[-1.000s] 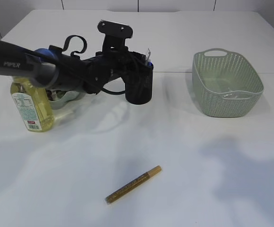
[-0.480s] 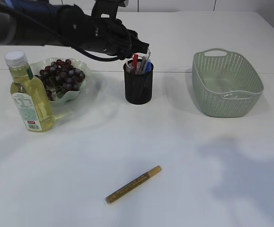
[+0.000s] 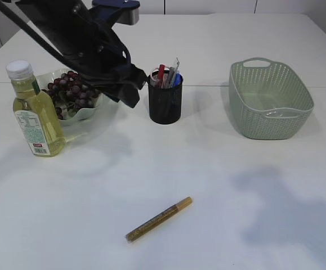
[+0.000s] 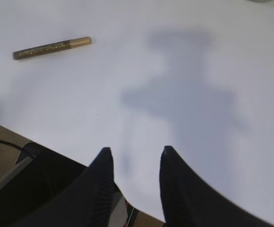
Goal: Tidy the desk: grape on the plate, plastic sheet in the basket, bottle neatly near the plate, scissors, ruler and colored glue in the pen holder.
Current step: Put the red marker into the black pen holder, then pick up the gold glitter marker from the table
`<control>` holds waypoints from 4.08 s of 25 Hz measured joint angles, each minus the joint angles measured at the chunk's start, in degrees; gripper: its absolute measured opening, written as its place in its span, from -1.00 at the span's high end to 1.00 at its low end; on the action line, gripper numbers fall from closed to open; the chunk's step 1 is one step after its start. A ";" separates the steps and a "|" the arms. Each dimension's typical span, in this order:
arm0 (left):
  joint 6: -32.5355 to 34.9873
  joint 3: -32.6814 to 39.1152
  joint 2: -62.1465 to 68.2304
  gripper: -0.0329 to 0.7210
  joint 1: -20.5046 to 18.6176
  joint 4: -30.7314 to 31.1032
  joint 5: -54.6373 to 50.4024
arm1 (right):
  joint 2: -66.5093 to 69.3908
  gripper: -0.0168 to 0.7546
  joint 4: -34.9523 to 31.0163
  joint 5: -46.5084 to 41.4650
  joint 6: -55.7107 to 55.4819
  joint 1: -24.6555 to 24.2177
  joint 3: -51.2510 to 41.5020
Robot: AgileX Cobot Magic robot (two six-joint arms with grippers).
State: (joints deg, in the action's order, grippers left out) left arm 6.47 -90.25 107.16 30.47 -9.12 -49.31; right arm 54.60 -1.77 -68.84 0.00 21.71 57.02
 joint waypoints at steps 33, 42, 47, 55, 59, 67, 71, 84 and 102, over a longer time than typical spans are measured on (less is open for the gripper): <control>-5.82 0.00 5.07 0.18 16.79 2.01 -20.41 | 5.90 0.23 0.78 -2.64 -3.30 0.00 0.00; -5.82 0.00 14.20 0.18 18.32 6.17 -17.30 | 5.90 0.23 0.87 -2.64 0.00 0.00 0.00; -5.82 0.00 16.47 0.18 18.32 9.12 -13.61 | 5.90 0.23 0.87 -2.64 0.94 0.00 0.00; -5.82 0.00 17.27 0.18 18.32 9.12 -10.81 | 5.90 0.23 0.87 -2.64 1.16 0.00 0.00; -5.82 0.00 17.27 0.18 18.32 9.12 -10.44 | 5.90 0.23 0.87 -2.64 1.16 0.00 0.00; -5.82 0.00 17.32 0.18 17.95 10.48 -9.78 | 5.90 0.23 0.87 -2.64 1.29 0.00 0.00; -5.82 0.00 18.14 0.18 17.33 10.62 -9.89 | 5.90 0.23 0.87 -2.64 1.29 0.00 0.00; -5.82 0.00 20.01 0.18 17.13 8.71 -9.96 | 5.90 0.23 0.77 -2.64 1.41 0.00 0.00; -5.82 0.00 20.27 0.18 17.13 7.98 -9.86 | 5.90 0.23 0.77 -2.64 1.41 0.00 0.00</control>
State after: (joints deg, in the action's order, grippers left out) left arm 0.65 -90.25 127.43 47.59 -1.15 -59.17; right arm 60.50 -1.00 -71.48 1.41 21.71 57.02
